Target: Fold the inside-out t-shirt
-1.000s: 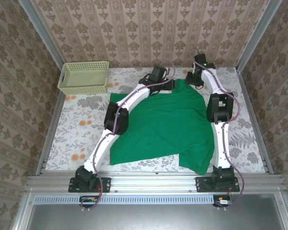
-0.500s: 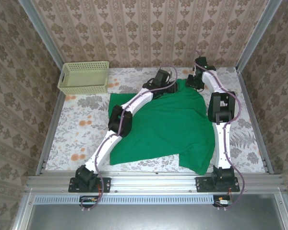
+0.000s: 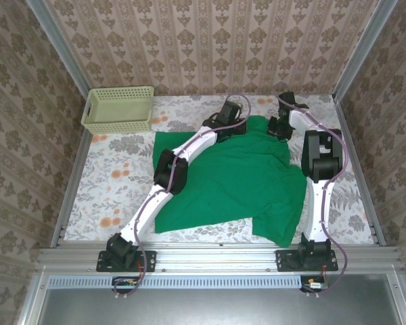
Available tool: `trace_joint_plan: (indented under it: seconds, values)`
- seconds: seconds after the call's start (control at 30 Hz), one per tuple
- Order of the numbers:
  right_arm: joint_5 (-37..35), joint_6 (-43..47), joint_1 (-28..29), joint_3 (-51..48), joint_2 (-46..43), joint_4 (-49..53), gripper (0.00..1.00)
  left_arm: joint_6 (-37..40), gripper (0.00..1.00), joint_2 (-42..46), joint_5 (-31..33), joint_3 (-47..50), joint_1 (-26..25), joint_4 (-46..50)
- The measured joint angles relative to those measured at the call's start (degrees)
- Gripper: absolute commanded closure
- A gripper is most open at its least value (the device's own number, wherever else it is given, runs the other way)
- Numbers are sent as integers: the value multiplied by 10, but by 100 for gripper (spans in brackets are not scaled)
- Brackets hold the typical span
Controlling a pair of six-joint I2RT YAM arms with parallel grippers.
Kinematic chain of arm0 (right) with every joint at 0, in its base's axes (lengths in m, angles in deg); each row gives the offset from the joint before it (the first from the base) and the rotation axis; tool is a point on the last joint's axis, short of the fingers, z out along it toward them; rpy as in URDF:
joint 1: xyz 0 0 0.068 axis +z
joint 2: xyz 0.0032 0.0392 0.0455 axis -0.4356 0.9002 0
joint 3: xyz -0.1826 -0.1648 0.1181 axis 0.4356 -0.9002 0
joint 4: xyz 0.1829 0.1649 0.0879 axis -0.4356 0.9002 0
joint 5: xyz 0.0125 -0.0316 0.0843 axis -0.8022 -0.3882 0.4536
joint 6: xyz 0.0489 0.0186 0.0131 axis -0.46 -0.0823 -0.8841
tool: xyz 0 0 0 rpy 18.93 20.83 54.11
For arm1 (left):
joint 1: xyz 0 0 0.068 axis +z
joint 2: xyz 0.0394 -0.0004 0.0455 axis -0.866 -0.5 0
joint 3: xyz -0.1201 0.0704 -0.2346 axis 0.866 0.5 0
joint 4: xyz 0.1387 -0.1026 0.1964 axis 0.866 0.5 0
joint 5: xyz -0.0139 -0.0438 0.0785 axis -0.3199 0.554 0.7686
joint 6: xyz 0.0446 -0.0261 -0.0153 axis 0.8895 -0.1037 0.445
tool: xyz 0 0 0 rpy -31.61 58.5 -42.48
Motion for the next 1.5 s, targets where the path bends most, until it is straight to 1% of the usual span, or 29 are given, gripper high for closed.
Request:
trace_joint_plan:
  seconds: [0.27,0.33,0.4,0.5,0.57,0.77,0.93,1.0,1.13,1.2,1.23,1.3,1.5]
  values:
    - [-1,-15,0,-73,-42,-30,87,-1,97,121,4,195,-2,-16]
    - [-1,-17,0,-89,-52,-36,87,-1,93,141,5,225,-3,-18]
    - [0,-18,1,-95,-57,-38,85,-1,83,156,6,243,-4,-18]
    - [-1,-16,1,-94,-58,-40,82,1,66,159,9,240,-4,-20]
    - [-1,-14,0,-87,-58,-38,80,5,60,155,10,223,-3,-12]
    - [-1,1,0,-24,-58,-29,77,15,48,108,6,106,-4,2]
    - [-1,11,0,10,-56,-26,74,16,47,52,3,29,-7,9]
    - [-1,13,0,21,-50,-25,73,16,45,35,3,19,-7,11]
    - [-1,15,0,29,-40,-25,72,15,46,22,5,9,-9,9]
    - [-1,15,0,29,-37,-23,72,12,52,18,5,2,-10,11]
    - [-1,15,0,29,-36,-23,72,10,59,12,5,-5,-11,11]
    - [-1,15,0,29,-35,-23,72,6,66,6,10,-9,-11,14]
    - [0,15,0,27,-35,-24,72,-2,66,5,14,-11,-11,22]
